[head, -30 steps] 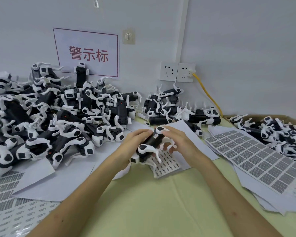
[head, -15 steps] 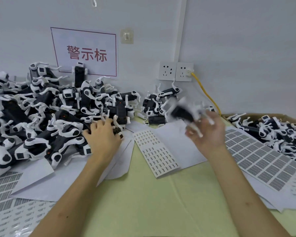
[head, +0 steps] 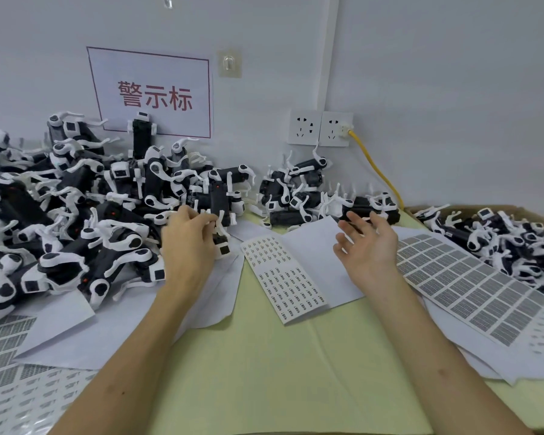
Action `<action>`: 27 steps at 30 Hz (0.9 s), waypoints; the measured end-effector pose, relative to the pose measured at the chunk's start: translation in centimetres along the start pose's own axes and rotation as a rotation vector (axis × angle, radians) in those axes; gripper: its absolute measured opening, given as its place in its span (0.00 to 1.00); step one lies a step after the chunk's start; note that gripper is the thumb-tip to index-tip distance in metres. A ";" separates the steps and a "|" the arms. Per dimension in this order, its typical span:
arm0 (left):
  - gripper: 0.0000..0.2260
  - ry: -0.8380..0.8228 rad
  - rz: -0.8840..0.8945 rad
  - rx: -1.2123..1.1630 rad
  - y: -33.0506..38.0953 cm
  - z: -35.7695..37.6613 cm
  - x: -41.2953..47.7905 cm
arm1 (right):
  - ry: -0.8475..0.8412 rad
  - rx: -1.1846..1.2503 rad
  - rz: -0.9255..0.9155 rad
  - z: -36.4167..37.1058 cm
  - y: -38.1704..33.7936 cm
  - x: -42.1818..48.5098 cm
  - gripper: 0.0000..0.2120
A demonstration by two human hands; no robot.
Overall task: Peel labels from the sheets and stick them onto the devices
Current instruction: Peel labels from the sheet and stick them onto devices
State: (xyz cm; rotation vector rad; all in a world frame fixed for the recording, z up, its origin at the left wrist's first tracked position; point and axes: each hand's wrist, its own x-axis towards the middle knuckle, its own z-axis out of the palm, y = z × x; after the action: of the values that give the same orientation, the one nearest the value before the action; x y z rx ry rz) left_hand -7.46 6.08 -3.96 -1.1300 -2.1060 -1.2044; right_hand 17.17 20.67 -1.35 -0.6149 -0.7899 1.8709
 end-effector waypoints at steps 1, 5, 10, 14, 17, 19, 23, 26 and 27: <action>0.08 -0.004 0.022 -0.068 0.1 -0.1 0.1 | 0.004 -0.007 0.002 0.0 0.0 0.0 0.17; 0.07 0.068 0.038 -0.239 1.6 -0.7 0.1 | 0.016 -0.027 -0.007 0.1 0.0 0.0 0.16; 0.12 -0.047 -0.246 -0.674 2.7 -1.2 0.2 | -0.026 -0.186 -0.021 0.4 0.3 -0.1 0.12; 0.10 -0.151 -0.613 -1.134 3.5 -1.6 0.3 | -0.137 -0.481 -0.101 1.1 0.9 -0.7 0.10; 0.09 -0.190 -0.820 -1.431 3.4 -1.9 0.5 | -0.280 -0.702 -0.186 1.7 1.8 -1.4 0.10; 0.08 -0.238 -0.922 -1.635 3.5 -2.2 0.6 | -0.387 -0.819 -0.249 2.1 2.8 -2.0 0.12; 0.09 -0.286 -1.065 -1.878 4.5 -2.5 0.3 | -0.517 -0.990 -0.355 2.7 5.1 -2.8 0.16; 0.09 -0.272 -1.126 -1.909 4.9 -2.3 -0.2 | -0.556 -1.084 -0.409 2.8 6.2 -3.2 0.15; 0.09 -0.279 -1.144 -1.917 4.9 -2.3 -0.3 | -0.558 -1.103 -0.425 2.8 6.3 -3.3 0.14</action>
State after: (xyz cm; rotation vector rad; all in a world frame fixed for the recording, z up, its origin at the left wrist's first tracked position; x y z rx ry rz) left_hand -3.18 5.35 -0.67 -0.2524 -1.0088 -4.0645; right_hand 12.80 15.02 -3.96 -0.4909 -2.1742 1.0836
